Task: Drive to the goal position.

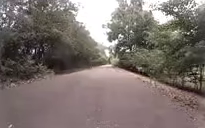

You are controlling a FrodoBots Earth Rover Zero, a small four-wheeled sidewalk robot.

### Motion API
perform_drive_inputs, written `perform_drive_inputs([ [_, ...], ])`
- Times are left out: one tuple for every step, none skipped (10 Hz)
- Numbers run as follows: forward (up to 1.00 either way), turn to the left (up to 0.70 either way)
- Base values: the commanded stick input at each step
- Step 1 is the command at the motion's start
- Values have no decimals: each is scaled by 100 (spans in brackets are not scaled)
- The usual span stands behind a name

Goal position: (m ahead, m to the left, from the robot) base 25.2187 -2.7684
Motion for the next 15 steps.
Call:
perform_drive_inputs([
  [70,0],
  [70,0],
  [70,0],
  [70,-3],
  [70,-35],
  [70,-35],
  [70,-29],
  [70,0],
  [70,0],
  [70,0],
  [70,0],
  [70,0],
  [70,0],
  [70,0],
  [70,0],
])
